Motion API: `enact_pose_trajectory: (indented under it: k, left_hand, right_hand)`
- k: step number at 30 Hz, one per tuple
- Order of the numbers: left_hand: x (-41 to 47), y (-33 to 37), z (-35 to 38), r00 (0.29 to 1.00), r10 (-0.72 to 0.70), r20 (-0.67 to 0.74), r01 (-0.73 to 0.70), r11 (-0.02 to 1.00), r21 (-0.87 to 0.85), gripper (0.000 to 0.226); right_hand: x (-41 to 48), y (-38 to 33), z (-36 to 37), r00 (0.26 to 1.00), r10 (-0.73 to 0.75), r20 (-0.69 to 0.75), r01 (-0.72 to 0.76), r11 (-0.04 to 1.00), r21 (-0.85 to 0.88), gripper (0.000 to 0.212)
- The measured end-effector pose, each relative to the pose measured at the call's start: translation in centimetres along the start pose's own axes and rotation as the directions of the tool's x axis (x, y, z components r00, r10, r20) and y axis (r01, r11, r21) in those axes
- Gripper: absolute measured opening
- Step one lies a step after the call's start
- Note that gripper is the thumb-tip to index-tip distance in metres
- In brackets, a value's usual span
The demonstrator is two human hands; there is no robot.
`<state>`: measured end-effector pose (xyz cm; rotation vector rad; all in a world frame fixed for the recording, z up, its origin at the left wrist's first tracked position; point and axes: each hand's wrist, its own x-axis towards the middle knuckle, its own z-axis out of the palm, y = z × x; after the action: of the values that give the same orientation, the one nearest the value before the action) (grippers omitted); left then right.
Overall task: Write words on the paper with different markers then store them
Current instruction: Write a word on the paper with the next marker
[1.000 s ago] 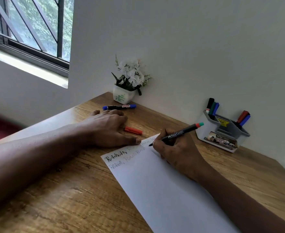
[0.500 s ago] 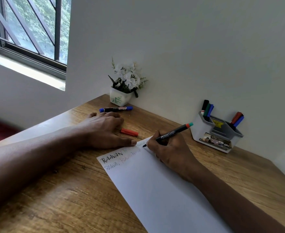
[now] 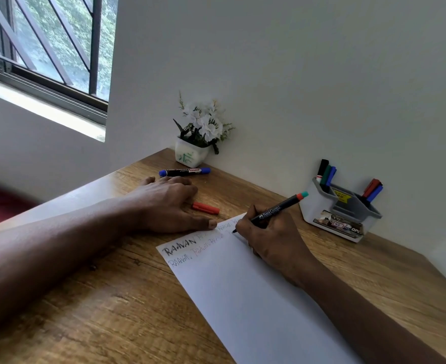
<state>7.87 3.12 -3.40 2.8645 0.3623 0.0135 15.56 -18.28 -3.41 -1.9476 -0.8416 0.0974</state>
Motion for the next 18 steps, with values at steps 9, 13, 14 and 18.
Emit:
enact_pose_trajectory:
  k: [9, 13, 14, 18]
  left_hand:
    - [-0.09, 0.01, -0.07, 1.0, 0.0, -0.003, 0.0, 1.0, -0.02, 0.102]
    - [-0.15, 0.08, -0.1, 1.0, 0.002, -0.001, -0.002, 1.0, -0.019, 0.102]
    - [-0.16, 0.11, -0.13, 1.0, 0.002, 0.0, -0.002, 1.0, -0.017, 0.101]
    - [-0.16, 0.02, -0.18, 1.0, 0.005, -0.001, -0.005, 1.0, -0.018, 0.1]
  right_hand:
    - [0.01, 0.25, 0.02, 1.0, -0.029, -0.006, 0.029, 0.999, -0.016, 0.021]
    - [0.01, 0.74, 0.22, 0.998, -0.031, -0.05, 0.029, 0.998, -0.05, 0.018]
    - [0.03, 0.78, 0.18, 0.998, -0.028, -0.056, 0.026, 0.999, -0.041, 0.017]
    - [0.05, 0.68, 0.1, 0.998, -0.05, -0.034, 0.047, 0.995, -0.083, 0.017]
